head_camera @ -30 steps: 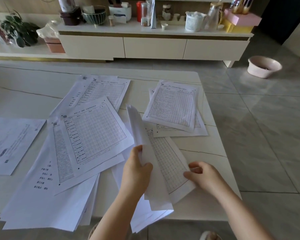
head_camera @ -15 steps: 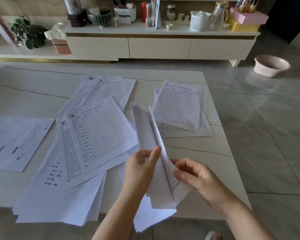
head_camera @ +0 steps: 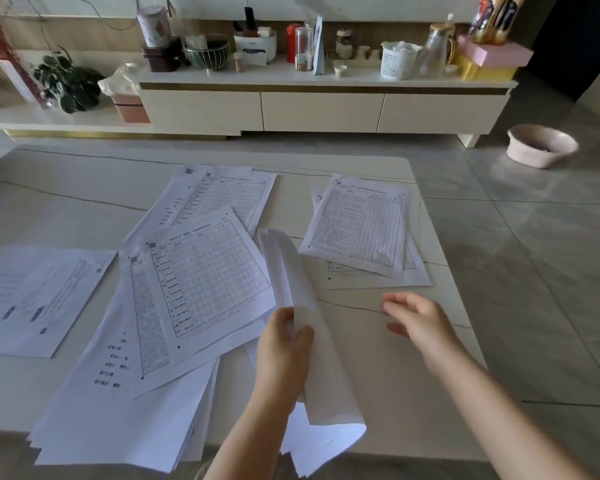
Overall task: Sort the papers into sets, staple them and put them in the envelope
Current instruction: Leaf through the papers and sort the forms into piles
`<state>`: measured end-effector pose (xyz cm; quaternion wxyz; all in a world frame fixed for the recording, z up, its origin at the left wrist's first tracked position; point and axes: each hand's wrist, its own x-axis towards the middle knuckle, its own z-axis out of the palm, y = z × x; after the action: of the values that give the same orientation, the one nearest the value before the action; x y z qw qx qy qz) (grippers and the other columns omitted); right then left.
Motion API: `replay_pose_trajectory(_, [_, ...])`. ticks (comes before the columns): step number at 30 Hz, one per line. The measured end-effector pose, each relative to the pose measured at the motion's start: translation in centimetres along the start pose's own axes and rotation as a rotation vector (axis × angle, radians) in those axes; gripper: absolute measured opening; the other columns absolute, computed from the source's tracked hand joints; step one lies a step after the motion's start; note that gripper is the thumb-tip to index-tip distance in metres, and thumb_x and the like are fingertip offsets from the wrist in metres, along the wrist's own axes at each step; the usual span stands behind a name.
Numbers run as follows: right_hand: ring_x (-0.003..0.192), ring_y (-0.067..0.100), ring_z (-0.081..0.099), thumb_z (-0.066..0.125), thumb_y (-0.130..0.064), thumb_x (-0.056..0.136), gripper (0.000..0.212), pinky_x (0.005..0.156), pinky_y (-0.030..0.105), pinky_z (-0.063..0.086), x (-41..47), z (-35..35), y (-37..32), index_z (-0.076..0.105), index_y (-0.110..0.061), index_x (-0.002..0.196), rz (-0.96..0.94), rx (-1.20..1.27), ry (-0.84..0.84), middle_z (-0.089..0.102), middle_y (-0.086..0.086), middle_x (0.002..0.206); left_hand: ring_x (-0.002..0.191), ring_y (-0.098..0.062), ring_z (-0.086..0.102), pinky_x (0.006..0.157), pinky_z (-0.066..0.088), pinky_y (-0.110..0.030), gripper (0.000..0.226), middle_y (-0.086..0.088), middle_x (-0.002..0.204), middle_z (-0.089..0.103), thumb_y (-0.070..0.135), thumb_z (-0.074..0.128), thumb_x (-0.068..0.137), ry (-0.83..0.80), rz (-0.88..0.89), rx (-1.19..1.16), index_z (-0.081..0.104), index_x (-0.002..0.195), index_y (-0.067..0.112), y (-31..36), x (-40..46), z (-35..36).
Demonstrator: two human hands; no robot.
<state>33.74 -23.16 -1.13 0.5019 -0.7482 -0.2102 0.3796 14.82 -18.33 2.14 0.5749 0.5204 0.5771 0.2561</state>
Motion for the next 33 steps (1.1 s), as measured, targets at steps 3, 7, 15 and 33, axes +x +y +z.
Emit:
replay_pose_trajectory(3, [0.077, 0.018, 0.055, 0.062, -0.010, 0.088, 0.022, 0.065, 0.026, 0.041, 5.6, -1.5, -0.3, 0.065, -0.008, 0.109, -0.007, -0.270, 0.186, 0.065, 0.008, 0.102, 0.090, -0.021, 0.064, 0.083, 0.055, -0.047, 0.034, 0.007, 0.097, 0.064, 0.005, 0.055, 0.086, -0.019, -0.004, -0.034, 0.053, 0.099, 0.036, -0.4, 0.4, 0.4])
replay_pose_trajectory(7, [0.097, 0.031, 0.061, 0.062, -0.018, 0.086, 0.024, 0.075, 0.032, 0.044, 10.5, -1.7, -1.8, 0.063, -0.004, 0.106, 0.033, -0.522, 0.330, 0.066, 0.013, 0.109, 0.095, -0.019, 0.064, 0.086, 0.054, -0.046, 0.049, 0.012, 0.104, 0.062, 0.003, 0.055, 0.087, -0.044, 0.001, -0.072, 0.050, 0.119, 0.041, -0.9, 1.1, 0.6])
replay_pose_trajectory(15, [0.112, 0.033, 0.058, 0.076, -0.036, 0.078, 0.062, 0.085, 0.035, 0.046, 12.5, 1.3, -2.8, 0.047, -0.004, 0.123, 0.195, -0.720, 0.283, 0.057, 0.014, 0.126, 0.092, -0.015, 0.063, 0.080, 0.056, -0.037, 0.063, 0.019, 0.107, 0.056, 0.004, 0.053, 0.091, -0.077, -0.001, -0.088, 0.040, 0.127, 0.053, -1.4, 1.7, 0.8])
replay_pose_trajectory(33, [0.104, 0.028, 0.057, 0.081, -0.048, 0.063, 0.069, 0.095, 0.039, 0.046, 13.1, -1.5, -2.5, 0.045, -0.014, 0.112, 0.216, -0.899, 0.148, 0.056, 0.004, 0.104, 0.094, -0.018, 0.065, 0.087, 0.055, -0.046, 0.064, 0.015, 0.109, 0.061, 0.003, 0.053, 0.090, -0.061, -0.039, -0.125, 0.040, 0.130, 0.052, -1.0, 1.4, 0.4])
